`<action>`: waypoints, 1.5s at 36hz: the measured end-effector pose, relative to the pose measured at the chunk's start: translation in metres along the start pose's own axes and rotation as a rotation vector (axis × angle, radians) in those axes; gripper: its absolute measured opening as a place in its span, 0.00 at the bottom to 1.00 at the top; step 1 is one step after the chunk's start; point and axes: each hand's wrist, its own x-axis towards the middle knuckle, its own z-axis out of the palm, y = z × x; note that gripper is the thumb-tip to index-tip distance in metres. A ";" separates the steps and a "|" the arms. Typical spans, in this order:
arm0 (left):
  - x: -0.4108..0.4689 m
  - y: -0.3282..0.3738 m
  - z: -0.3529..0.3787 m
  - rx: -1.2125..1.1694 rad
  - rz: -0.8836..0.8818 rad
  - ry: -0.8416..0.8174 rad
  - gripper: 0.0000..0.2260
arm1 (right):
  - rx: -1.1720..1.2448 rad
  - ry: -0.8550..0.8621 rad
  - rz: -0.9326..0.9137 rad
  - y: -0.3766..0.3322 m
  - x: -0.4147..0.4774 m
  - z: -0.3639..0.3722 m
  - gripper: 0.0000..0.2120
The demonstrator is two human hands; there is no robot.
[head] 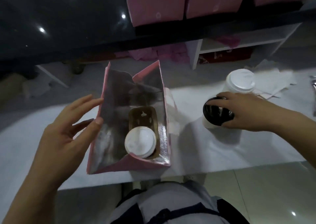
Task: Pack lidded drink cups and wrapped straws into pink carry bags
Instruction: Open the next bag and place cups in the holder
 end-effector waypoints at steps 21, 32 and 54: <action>0.008 0.023 0.019 0.165 -0.025 -0.031 0.19 | 0.084 0.127 -0.150 -0.009 -0.011 -0.049 0.30; 0.040 -0.001 0.002 -0.118 0.035 -0.048 0.16 | 0.230 0.655 -0.328 -0.127 -0.075 -0.149 0.31; 0.048 -0.068 -0.044 -0.313 0.110 -0.279 0.21 | -0.025 0.105 -0.094 -0.228 0.089 -0.050 0.33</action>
